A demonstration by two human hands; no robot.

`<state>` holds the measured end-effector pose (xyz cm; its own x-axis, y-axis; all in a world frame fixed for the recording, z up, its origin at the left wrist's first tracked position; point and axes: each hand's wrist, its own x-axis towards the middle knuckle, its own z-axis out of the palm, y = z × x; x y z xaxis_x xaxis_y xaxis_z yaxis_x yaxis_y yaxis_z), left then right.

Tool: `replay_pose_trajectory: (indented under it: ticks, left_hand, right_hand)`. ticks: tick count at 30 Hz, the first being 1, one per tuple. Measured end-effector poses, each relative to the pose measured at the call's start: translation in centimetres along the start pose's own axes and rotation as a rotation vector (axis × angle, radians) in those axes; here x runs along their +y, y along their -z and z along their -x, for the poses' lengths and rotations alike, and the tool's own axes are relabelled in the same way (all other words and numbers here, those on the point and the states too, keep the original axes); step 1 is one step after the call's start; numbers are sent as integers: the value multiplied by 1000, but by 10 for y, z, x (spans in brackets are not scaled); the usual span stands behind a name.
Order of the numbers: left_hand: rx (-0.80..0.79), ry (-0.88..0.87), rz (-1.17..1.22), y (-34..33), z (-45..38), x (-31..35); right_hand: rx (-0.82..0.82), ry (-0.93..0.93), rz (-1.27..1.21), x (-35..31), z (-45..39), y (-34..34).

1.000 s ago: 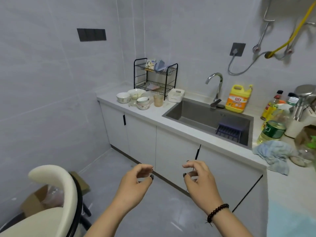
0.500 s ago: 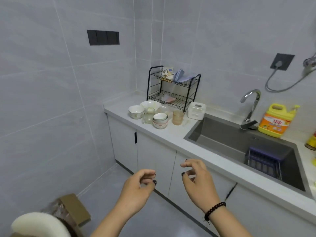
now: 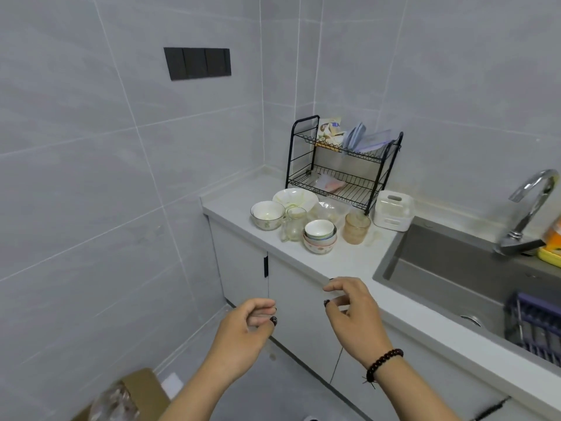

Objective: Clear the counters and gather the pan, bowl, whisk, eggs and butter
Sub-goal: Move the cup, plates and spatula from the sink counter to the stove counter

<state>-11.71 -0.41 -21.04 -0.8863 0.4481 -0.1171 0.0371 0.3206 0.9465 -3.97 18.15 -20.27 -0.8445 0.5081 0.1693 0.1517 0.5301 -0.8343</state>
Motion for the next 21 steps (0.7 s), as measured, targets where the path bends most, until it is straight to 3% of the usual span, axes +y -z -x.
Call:
replay_pose_trajectory:
  ticks: [13,21]
  left_hand:
    - [55,23,-22,-4,-224,36]
    - [62,54,-22,-3,-328,49]
  right_hand:
    - [-2,14,-72,44,-246,-19]
    - [-14,-49,-89,67,-348,-28]
